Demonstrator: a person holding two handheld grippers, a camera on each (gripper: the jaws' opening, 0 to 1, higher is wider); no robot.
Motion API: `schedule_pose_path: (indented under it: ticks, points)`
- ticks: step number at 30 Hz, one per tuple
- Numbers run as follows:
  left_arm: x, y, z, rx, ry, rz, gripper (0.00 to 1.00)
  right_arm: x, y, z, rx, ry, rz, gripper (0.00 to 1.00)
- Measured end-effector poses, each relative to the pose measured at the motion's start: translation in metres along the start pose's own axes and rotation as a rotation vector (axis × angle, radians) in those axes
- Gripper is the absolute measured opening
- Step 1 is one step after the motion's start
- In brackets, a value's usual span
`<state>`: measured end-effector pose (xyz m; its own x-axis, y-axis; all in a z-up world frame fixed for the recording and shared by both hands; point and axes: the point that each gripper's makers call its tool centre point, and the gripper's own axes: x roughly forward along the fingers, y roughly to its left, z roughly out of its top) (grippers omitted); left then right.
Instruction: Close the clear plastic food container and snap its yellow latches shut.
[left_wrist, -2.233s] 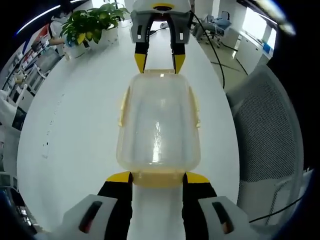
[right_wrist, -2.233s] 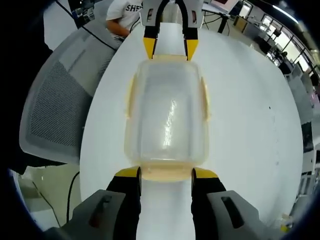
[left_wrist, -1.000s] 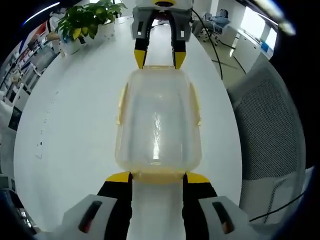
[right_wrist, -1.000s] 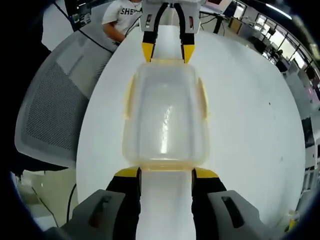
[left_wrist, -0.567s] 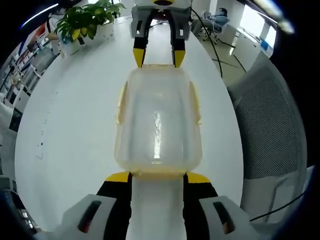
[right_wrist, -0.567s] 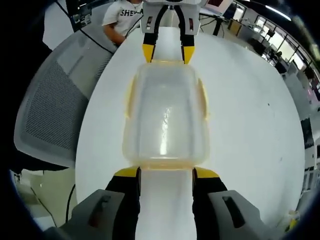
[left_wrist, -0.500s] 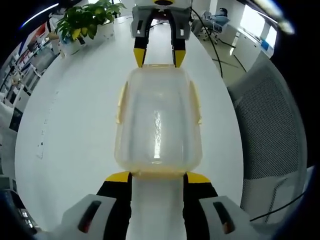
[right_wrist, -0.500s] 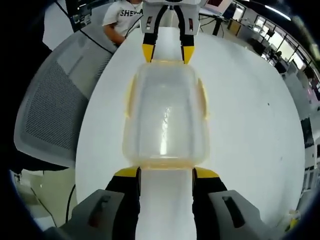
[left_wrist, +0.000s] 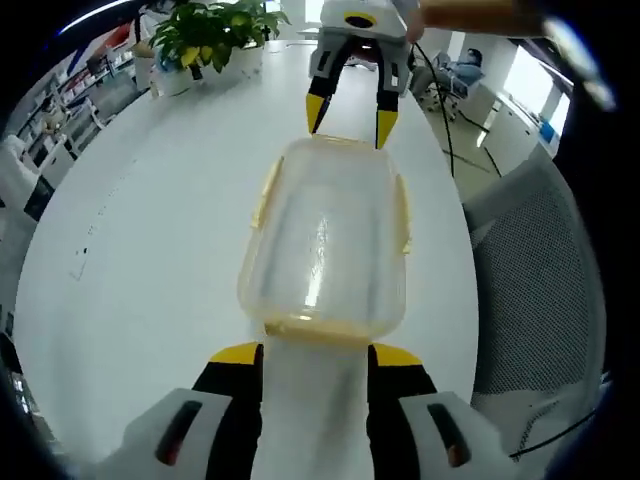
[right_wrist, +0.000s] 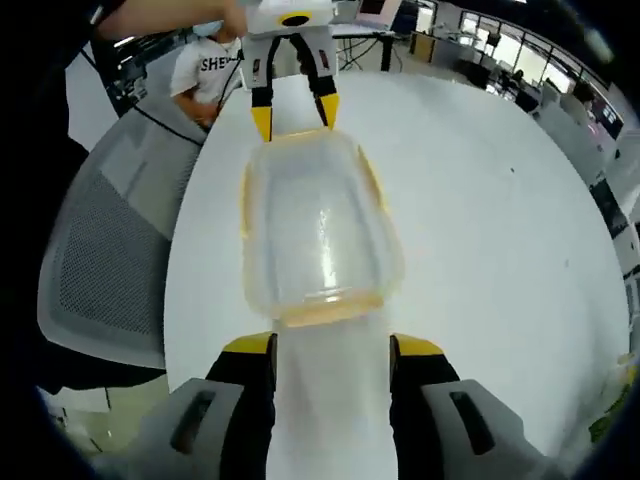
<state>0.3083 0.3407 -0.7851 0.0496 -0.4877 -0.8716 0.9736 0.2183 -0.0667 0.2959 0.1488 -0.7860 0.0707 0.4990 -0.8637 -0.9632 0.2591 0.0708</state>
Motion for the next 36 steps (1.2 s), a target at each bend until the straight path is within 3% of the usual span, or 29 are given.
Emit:
schedule_pose_path:
  ticks: [2, 9, 11, 16, 18, 21, 28, 36]
  points:
    - [-0.004, 0.000, 0.004, -0.065, -0.053, -0.013, 0.35, -0.003, -0.002, -0.002, 0.016, -0.009, -0.007, 0.41]
    - [-0.010, -0.004, 0.003, -0.201, -0.111, -0.023, 0.35, -0.012, -0.002, 0.005, 0.185, -0.091, 0.004, 0.39]
    - [-0.012, -0.003, 0.006, -0.312, -0.143, -0.019, 0.35, -0.013, -0.003, 0.009, 0.210, -0.113, -0.011, 0.41]
    - [-0.015, 0.000, 0.008, -0.462, -0.205, -0.004, 0.34, -0.012, -0.001, 0.016, 0.313, -0.155, -0.001, 0.42]
    - [-0.018, 0.007, 0.007, -0.529, -0.235, 0.030, 0.33, -0.012, -0.002, 0.017, 0.346, -0.166, -0.010, 0.44]
    - [-0.020, 0.005, 0.011, -0.662, -0.298, -0.004, 0.34, -0.012, -0.002, 0.017, 0.398, -0.180, -0.010, 0.43]
    - [-0.012, 0.000, 0.006, -0.774, -0.308, -0.010, 0.33, -0.008, -0.002, 0.014, 0.459, -0.190, -0.029, 0.37]
    - [-0.003, -0.002, 0.007, -0.830, -0.336, -0.013, 0.31, 0.001, 0.005, 0.017, 0.511, -0.212, -0.005, 0.33]
